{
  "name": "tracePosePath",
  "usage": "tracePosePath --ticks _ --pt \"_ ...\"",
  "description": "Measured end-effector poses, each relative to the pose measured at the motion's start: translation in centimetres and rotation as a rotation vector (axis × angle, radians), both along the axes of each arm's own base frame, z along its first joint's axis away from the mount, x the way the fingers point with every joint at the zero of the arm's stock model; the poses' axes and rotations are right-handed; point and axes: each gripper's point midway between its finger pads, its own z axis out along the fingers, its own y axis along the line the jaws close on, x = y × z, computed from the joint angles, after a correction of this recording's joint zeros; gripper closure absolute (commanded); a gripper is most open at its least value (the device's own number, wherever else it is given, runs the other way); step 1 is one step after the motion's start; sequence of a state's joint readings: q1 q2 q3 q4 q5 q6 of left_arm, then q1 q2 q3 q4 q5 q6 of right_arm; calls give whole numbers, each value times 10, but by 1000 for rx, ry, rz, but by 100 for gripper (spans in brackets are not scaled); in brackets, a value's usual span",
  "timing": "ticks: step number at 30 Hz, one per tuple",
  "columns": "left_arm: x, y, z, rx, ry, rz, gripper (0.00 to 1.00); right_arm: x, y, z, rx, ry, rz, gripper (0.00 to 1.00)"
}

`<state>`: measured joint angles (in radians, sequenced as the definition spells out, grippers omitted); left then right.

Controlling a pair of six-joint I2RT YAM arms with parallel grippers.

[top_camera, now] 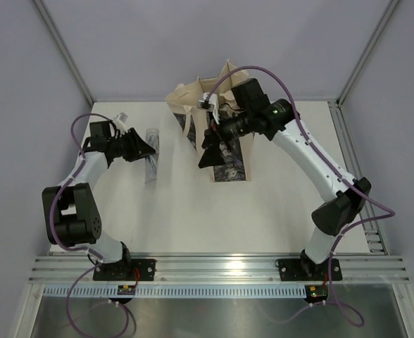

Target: Place the personal care products into the canvas bag

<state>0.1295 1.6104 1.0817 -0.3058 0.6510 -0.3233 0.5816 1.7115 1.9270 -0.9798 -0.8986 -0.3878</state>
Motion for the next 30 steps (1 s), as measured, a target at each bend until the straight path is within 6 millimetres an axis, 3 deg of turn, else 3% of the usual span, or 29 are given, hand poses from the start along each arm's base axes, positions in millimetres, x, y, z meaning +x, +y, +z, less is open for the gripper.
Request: tracePosePath --ticks 4,9,14,19,24,27,30 --pt "-17 -16 34 -125 -77 28 68 -6 37 -12 -20 108 -9 1" --pt "-34 -29 78 -238 -182 34 68 14 65 -35 -88 201 -238 1" --pt "-50 -37 110 -305 -254 21 67 12 101 -51 -113 236 -378 1" --pt "-63 -44 124 -364 -267 8 67 22 128 -79 -140 241 -462 0" --pt "-64 -46 129 -407 -250 15 67 34 142 -104 -178 218 -531 1" --pt "-65 -48 130 -446 -239 30 67 39 147 -105 -174 177 -569 2" --pt "-67 -49 131 -484 -226 43 67 42 152 -99 -157 135 -603 13"
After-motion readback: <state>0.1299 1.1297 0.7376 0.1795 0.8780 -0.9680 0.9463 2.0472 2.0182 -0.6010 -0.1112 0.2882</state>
